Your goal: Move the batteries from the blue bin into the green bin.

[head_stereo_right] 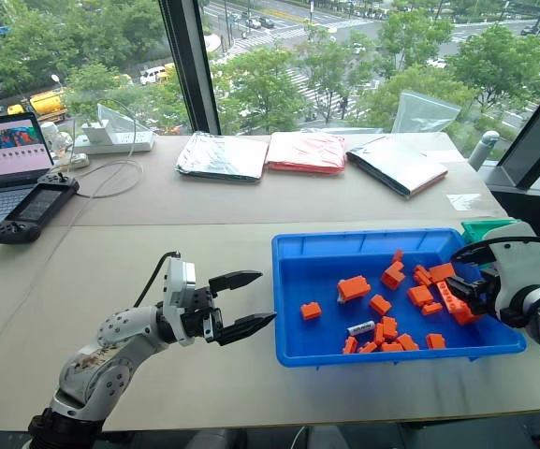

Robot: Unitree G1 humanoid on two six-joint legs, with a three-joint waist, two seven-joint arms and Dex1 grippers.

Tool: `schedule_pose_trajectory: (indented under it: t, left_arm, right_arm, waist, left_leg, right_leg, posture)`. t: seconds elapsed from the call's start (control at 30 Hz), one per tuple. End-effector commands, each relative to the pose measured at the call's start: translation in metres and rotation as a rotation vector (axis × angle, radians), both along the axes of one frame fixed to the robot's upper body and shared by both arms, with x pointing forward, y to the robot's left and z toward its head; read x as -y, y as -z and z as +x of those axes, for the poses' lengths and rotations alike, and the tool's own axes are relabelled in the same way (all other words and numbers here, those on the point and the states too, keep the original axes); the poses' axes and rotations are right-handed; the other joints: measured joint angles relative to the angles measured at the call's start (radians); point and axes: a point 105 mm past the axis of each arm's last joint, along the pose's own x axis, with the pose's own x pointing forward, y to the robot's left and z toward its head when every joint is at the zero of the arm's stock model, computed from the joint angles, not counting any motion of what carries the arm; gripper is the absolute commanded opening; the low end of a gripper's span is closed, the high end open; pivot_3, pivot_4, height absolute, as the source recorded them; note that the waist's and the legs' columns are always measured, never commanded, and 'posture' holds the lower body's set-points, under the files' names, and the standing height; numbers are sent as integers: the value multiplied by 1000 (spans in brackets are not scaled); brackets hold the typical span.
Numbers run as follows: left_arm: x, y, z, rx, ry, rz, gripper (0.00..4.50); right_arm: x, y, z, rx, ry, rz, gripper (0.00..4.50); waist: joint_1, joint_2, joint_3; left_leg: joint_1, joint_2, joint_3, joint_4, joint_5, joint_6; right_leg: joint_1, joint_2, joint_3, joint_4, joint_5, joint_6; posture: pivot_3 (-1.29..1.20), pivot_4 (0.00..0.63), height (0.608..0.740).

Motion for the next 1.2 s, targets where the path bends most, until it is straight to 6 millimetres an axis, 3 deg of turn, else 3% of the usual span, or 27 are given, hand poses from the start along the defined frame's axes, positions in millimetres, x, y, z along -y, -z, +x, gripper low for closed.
schedule_pose_trajectory:
  t: [0.03,0.43,0.77,0.87,1.2]
  left_arm:
    - [3,-11,-3,44,13,-19,4500]
    - [7,-11,0,51,9,-34,4500]
    - [6,-10,0,59,-16,-36,4500]
    - [5,-9,0,59,-21,-35,4500]
    - [5,-7,0,59,-21,-37,4500]
  right_arm:
    - [-35,-3,-12,-8,-262,-59,4439]
    - [-38,50,7,-136,-556,-401,4439]
    - [-44,82,13,-204,-609,-413,4439]
    - [-45,85,14,-210,-605,-393,3733]
    - [-38,93,12,-274,-576,-364,328]
  waist:
    - [1,-1,0]
    - [-1,-1,1]
    - [2,-2,1]
    - [2,-2,1]
    - [2,-3,1]
  left_leg:
    - [0,0,0,0,0,0]
    - [0,0,0,0,0,0]
    - [0,0,-1,0,0,0]
    - [0,0,-1,0,0,0]
    - [1,0,-1,0,0,0]
  right_leg:
    - [0,0,-1,0,0,0]
    - [-1,-1,-1,-1,0,0]
    - [-1,-1,-1,-1,0,0]
    - [0,-1,-1,0,0,0]
    - [1,-1,-1,0,0,0]
  posture:
    - [0,150,740]
    - [0,150,740]
    - [0,150,740]
    - [0,150,740]
    - [0,150,740]
